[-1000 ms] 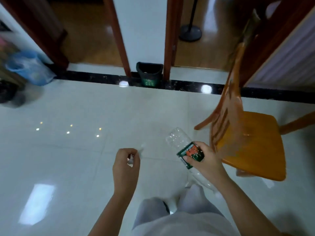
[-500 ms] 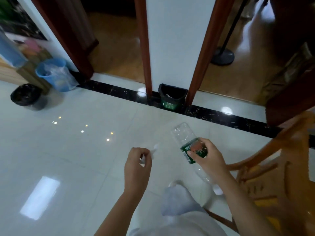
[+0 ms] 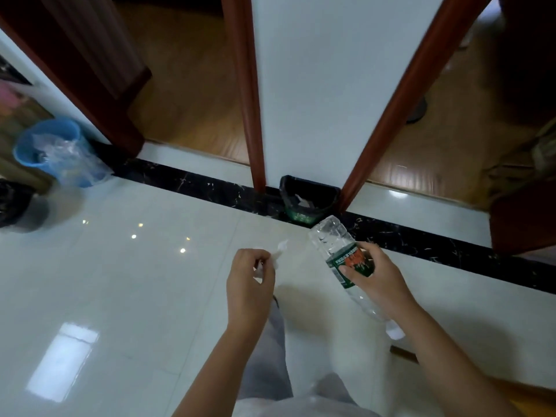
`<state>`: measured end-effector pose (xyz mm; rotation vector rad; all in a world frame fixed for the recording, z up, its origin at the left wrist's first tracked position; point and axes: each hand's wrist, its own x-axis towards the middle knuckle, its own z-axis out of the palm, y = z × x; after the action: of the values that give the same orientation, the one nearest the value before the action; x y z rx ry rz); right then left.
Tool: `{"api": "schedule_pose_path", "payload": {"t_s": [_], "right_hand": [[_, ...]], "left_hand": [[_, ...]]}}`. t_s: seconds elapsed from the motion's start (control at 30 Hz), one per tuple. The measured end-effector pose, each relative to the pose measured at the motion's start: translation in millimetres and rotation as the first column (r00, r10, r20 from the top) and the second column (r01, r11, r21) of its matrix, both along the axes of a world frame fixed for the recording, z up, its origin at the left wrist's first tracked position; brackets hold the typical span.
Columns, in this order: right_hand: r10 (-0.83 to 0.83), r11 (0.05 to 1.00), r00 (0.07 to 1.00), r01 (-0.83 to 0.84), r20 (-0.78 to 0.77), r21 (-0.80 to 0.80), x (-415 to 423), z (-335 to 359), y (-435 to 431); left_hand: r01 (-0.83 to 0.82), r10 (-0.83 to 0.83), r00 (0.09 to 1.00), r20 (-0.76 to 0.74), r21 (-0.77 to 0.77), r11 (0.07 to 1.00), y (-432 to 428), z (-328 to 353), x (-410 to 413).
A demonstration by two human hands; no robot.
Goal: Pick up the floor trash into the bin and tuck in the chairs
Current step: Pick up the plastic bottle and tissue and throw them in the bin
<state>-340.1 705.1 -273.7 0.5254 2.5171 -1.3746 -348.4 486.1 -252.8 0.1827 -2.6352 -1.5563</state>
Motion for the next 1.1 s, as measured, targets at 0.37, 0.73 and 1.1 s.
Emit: {"api": "schedule_pose_path", "payload": {"t_s": [0.37, 0.73, 1.1], "right_hand": [[-0.092, 0.988, 0.986, 0.107, 0.14, -0.107, -251, -129, -12], [-0.035, 0.99, 0.995, 0.047, 0.089, -0.134, -374, -300, 28], [0.183, 0.973, 0.98, -0.192, 0.082, 0.124, -435, -386, 50]], "left_hand": [[0.061, -0.067, 0.997, -0.026, -0.184, 0.981, -28, -88, -268], [-0.063, 0.072, 0.992, 0.101, -0.097, 0.993, 23, -246, -356], [-0.044, 0.059, 0.981, 0.183, -0.087, 0.995, 53, -349, -367]]}}
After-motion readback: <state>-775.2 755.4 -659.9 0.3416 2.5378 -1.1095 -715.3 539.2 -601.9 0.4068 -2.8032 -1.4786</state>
